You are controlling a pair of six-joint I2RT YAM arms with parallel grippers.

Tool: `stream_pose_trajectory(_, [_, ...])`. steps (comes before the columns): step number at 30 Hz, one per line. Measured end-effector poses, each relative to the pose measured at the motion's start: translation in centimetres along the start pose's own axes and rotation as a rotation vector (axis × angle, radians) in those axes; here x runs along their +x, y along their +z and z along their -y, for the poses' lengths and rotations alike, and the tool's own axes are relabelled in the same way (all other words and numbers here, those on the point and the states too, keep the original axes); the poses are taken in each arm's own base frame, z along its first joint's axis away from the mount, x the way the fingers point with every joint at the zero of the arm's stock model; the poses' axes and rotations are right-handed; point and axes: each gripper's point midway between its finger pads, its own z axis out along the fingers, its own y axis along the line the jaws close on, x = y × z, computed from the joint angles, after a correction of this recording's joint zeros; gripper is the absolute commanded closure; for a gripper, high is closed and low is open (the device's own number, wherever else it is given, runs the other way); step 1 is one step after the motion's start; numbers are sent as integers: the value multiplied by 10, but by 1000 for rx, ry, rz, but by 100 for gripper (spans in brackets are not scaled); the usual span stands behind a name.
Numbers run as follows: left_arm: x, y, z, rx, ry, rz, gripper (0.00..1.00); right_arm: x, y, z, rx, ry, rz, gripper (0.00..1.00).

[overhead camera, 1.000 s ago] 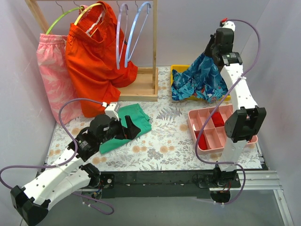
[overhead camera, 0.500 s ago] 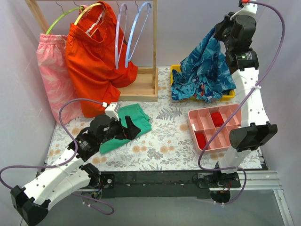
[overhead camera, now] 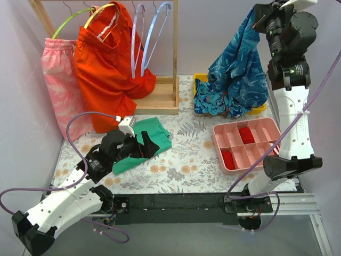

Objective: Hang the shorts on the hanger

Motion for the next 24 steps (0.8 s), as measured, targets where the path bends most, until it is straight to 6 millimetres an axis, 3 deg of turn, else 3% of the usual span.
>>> stream_pose_trajectory(7, [-1, -1, 1, 4, 0, 6, 2, -40, -8, -22, -75, 27, 126, 99])
stream_pose_trajectory(18, [-1, -1, 0, 1, 0, 7, 2, -58, -17, -45, -169, 114, 161, 99])
stream_pose_trajectory(24, [-1, -1, 0, 0, 0, 7, 2, -90, -56, -80, -308, 196, 187, 99])
